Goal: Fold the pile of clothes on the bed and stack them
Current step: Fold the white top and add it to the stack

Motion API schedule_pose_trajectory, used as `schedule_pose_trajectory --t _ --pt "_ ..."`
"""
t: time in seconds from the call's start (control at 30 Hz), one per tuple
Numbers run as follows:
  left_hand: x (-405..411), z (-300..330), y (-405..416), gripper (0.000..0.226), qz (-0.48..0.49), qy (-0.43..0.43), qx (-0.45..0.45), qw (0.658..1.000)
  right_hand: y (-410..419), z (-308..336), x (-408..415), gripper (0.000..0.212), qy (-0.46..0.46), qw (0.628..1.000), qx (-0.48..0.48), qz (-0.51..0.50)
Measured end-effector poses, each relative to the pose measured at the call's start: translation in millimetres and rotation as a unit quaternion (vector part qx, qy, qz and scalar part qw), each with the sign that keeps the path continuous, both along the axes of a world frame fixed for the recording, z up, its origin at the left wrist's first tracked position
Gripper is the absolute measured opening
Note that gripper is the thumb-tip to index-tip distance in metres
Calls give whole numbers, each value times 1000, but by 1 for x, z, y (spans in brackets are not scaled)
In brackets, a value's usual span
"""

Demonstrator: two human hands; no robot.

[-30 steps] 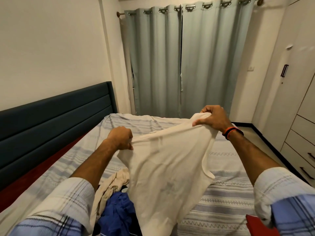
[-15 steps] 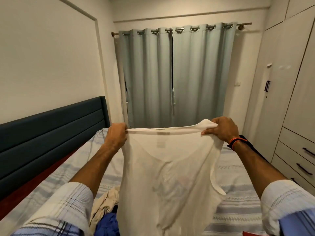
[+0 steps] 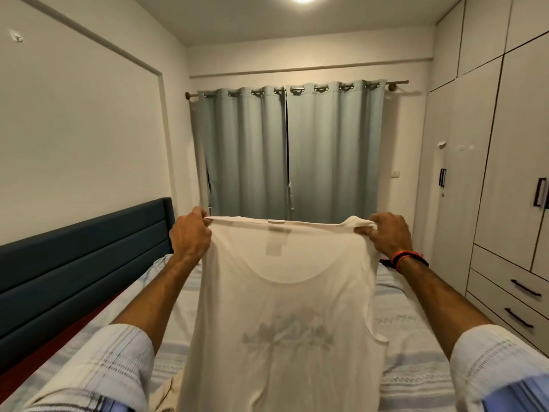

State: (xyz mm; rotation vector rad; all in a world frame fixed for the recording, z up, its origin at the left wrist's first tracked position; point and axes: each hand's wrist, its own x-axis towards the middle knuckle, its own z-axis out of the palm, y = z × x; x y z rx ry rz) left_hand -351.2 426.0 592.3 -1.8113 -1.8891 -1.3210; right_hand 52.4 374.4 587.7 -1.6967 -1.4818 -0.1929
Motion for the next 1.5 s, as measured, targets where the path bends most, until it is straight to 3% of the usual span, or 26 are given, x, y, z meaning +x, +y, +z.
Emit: schedule_pose_trajectory --t 0.17,0.27,0.37,0.53,0.73,0.83,0.97,1.07,1.13,1.3,1.5 --pt "2 8 -2 19 -16 -17 12 1000 6 2 -6 43 63 998 23 20" --pt "0 3 0 23 -37 -84 5 996 6 0 -10 42 165 985 27 46" --pt "-6 1 3 25 -64 -155 -10 986 5 -3 -9 34 207 976 32 57" --pt "-9 -2 3 23 -78 -152 -25 985 8 -6 -11 33 196 978 41 64" --pt "-11 -14 0 17 -52 -20 -69 996 10 -13 -9 35 65 997 -28 15" --pt "-12 -20 -2 19 -42 -3 -81 996 9 -17 -9 35 47 998 -41 4" --pt "-11 -26 0 22 -61 -66 -78 993 15 -24 -5 42 125 990 -18 64" --pt "-12 -27 2 26 -107 -183 -61 975 17 -28 -4 44 237 960 8 146" --pt "-15 -28 3 28 -127 -217 -55 966 18 -32 -3 43 289 939 22 187" --pt "-14 -30 1 24 -147 -234 -56 959 26 -39 -2 36 295 934 29 199" --pt "-14 -34 0 22 -125 -236 -67 961 36 -44 -1 48 274 944 22 180"
